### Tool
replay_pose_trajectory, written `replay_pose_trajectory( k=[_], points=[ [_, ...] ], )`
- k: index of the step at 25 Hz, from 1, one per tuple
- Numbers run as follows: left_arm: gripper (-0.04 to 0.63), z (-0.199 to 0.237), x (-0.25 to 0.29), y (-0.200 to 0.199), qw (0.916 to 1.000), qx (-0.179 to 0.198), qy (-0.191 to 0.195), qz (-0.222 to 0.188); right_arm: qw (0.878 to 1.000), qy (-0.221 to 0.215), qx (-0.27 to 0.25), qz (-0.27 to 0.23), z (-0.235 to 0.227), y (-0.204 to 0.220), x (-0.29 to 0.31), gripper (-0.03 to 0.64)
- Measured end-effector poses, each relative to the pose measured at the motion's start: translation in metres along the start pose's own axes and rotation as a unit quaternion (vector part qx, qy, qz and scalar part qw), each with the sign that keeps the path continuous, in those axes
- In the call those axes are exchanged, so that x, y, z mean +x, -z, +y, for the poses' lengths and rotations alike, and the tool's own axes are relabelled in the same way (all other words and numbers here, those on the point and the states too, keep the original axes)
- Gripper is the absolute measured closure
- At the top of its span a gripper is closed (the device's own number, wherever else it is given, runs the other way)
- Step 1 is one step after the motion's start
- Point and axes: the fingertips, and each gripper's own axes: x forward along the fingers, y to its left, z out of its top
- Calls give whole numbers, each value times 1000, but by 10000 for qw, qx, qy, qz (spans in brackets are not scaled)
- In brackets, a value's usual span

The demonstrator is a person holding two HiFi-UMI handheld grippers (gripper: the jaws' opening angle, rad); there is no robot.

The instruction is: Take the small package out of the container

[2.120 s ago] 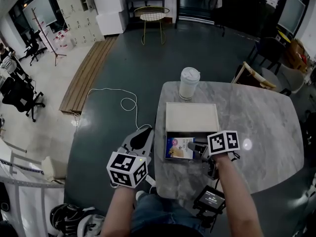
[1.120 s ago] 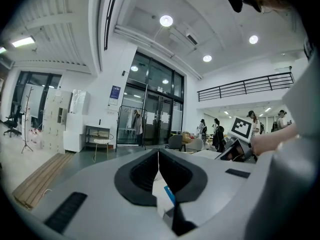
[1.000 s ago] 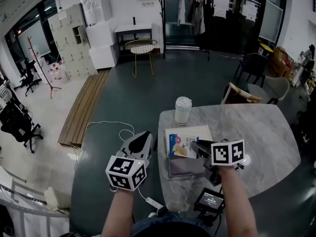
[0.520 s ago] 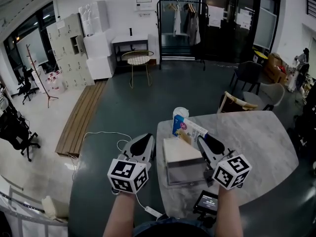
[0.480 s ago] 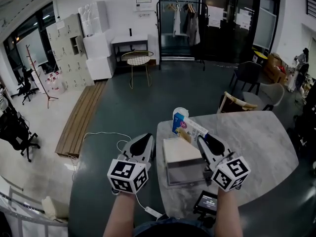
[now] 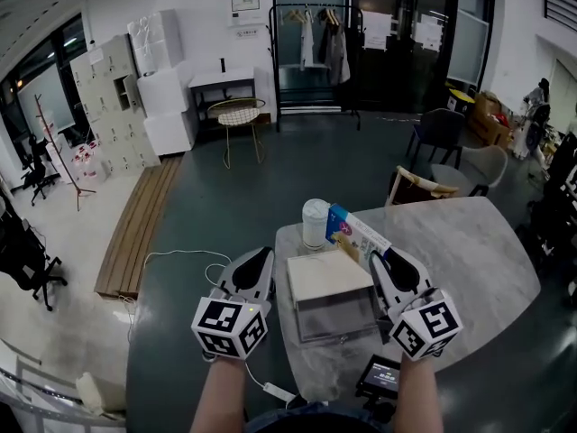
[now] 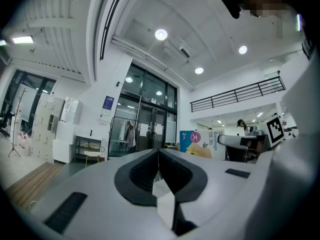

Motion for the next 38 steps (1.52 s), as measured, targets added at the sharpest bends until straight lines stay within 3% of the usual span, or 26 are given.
replay_pose_trajectory(
  k=[15, 38],
  points=[
    [582, -36, 18, -2, 9992, 245, 292, -118, 9922, 1166, -277, 333, -68, 5, -71, 520],
    [581, -26, 11, -6, 9995, 269, 165, -79, 9934, 1068, -205, 350, -64, -3, -65, 520]
  ],
)
